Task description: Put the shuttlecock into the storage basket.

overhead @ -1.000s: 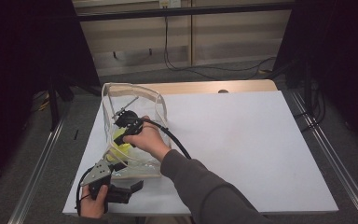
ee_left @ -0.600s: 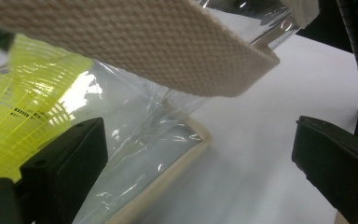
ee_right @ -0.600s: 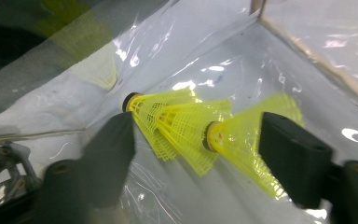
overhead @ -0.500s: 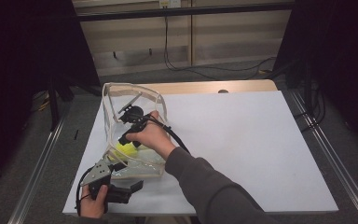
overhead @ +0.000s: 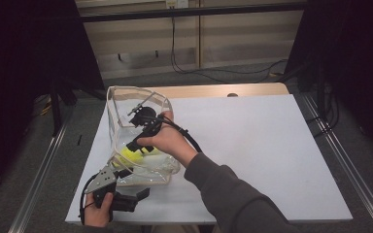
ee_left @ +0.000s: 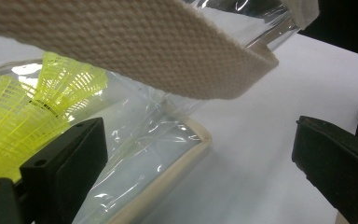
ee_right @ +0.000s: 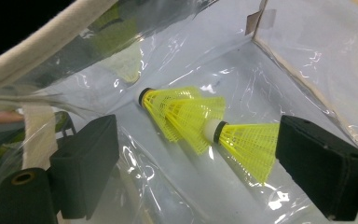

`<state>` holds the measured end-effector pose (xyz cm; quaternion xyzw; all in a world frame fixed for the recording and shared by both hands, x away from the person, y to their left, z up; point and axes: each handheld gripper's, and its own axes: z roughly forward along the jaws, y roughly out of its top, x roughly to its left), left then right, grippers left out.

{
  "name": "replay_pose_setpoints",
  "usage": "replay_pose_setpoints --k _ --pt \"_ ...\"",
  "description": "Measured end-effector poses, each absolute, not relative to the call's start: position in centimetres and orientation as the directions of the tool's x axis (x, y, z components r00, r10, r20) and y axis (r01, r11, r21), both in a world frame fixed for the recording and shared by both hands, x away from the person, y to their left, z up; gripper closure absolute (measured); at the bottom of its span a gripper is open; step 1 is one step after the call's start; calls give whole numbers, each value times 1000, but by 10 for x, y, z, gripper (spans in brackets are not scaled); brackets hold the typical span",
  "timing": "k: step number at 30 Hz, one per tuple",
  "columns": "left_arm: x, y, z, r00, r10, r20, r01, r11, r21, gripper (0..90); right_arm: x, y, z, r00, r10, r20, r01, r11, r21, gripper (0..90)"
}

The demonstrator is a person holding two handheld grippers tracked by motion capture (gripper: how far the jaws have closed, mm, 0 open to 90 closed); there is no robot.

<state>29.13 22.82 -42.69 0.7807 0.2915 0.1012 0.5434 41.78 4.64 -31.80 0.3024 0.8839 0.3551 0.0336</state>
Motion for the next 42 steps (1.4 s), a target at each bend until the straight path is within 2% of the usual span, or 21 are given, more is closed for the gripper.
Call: replay_pose_setpoints --k 21,28,42 --pt "293 227 -427 816 557 -157 345 -250 904 31 402 -8 -294 -847 502 174 462 536 706 78" --pt "291 226 -428 801 579 -150 350 -250 903 31 394 -25 -290 -865 468 182 442 535 720 66" --pt "290 226 -428 798 583 -152 354 -248 902 31 381 -62 -280 -885 441 151 388 517 763 58"
